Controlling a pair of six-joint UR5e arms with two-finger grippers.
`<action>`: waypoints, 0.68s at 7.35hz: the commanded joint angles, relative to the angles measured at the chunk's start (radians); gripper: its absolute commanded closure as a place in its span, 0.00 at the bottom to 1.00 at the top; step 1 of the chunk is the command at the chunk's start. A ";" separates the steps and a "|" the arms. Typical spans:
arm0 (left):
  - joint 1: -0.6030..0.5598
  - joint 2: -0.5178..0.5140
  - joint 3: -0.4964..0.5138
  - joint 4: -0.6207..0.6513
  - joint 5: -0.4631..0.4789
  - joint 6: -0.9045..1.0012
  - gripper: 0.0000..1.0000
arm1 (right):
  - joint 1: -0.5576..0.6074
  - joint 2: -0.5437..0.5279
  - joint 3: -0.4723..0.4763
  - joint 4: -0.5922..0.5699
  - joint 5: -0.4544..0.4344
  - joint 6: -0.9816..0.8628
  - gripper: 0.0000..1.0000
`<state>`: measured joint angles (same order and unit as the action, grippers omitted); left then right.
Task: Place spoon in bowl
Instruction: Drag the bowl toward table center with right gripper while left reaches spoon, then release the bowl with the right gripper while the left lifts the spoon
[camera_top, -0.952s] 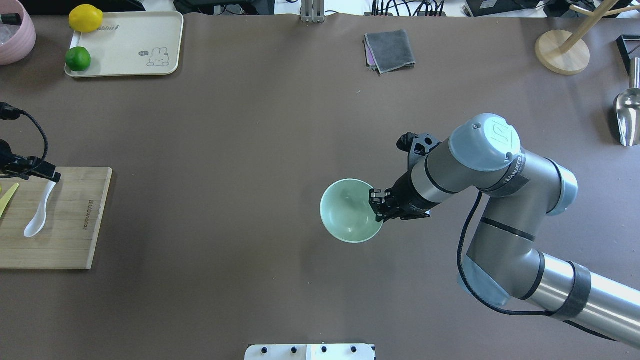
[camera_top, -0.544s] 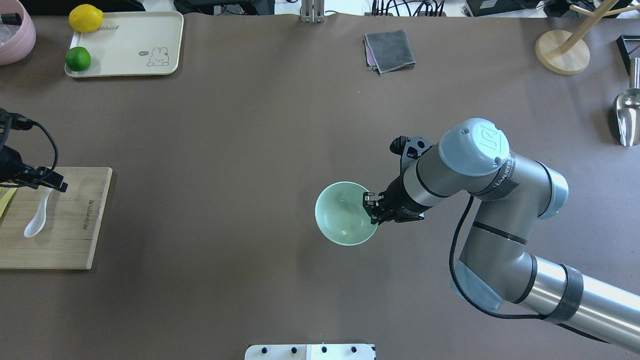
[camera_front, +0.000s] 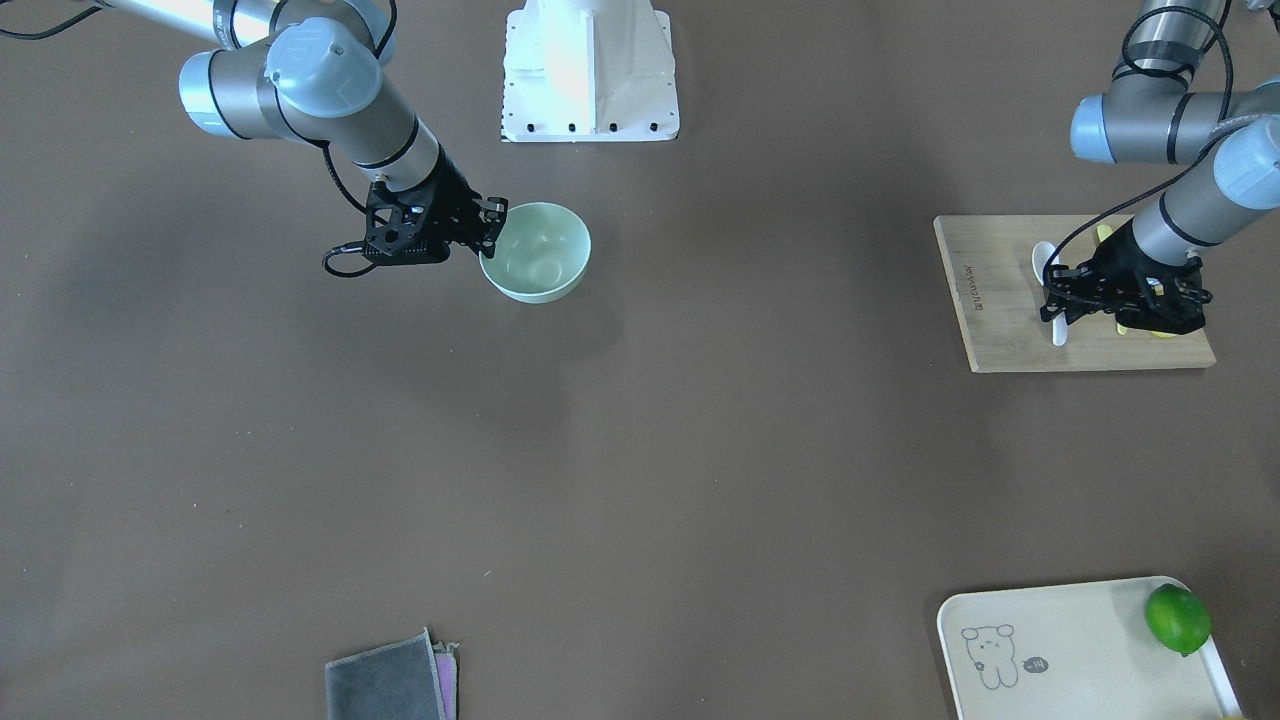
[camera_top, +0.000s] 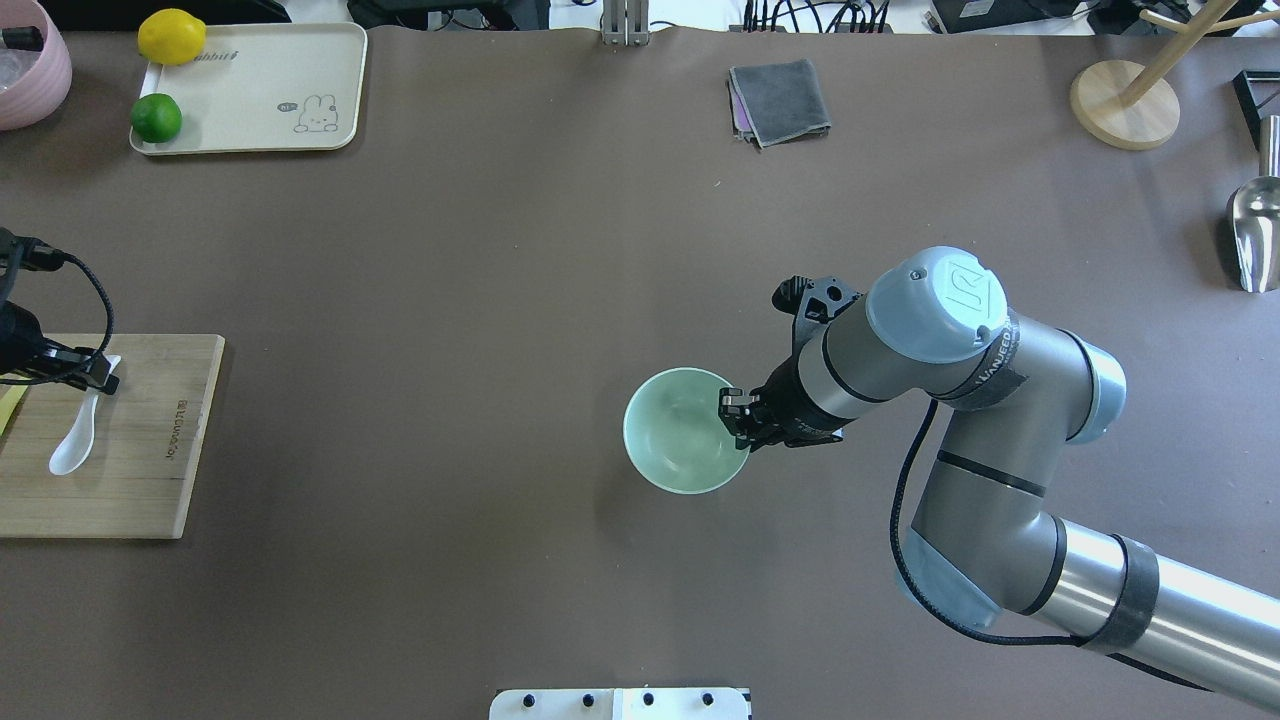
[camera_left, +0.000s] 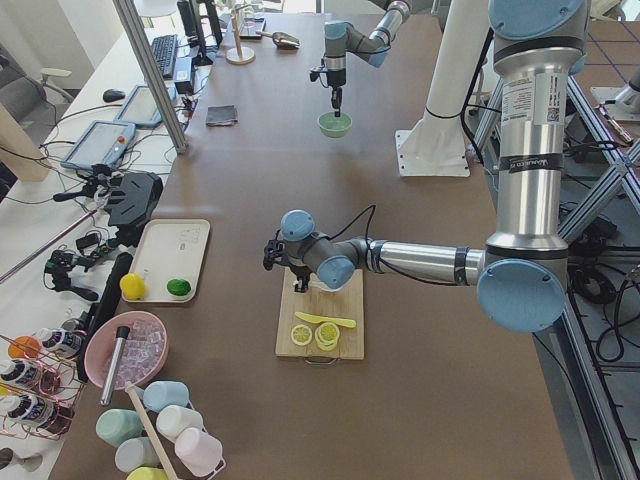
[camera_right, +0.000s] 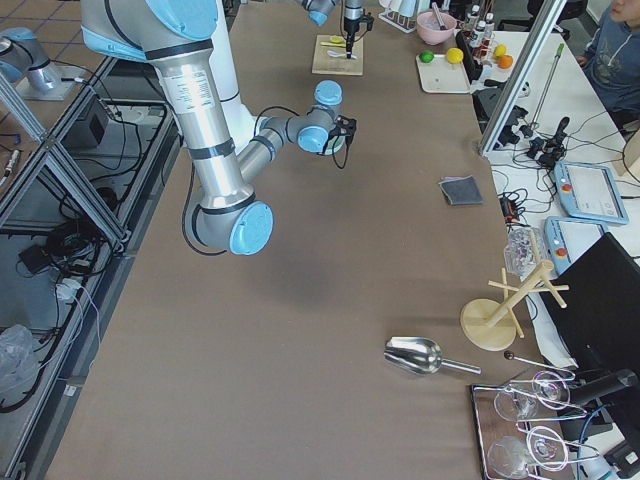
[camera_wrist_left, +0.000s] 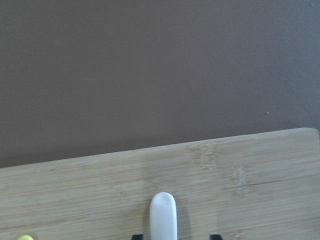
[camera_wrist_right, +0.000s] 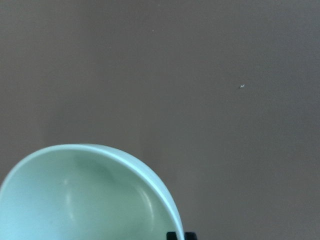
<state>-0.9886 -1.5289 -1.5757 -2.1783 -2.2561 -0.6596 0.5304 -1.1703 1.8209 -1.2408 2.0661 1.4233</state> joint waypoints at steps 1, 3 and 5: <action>-0.001 0.016 -0.004 0.000 0.001 0.003 1.00 | -0.001 0.000 0.011 0.000 -0.017 0.000 0.00; -0.002 0.012 -0.027 0.006 -0.002 -0.002 1.00 | 0.014 -0.003 0.021 -0.002 -0.011 -0.001 0.00; -0.002 0.009 -0.149 0.067 -0.013 -0.014 1.00 | 0.054 -0.012 0.081 -0.093 -0.004 -0.021 0.00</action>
<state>-0.9906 -1.5170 -1.6489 -2.1550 -2.2642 -0.6664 0.5596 -1.1761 1.8622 -1.2750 2.0584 1.4147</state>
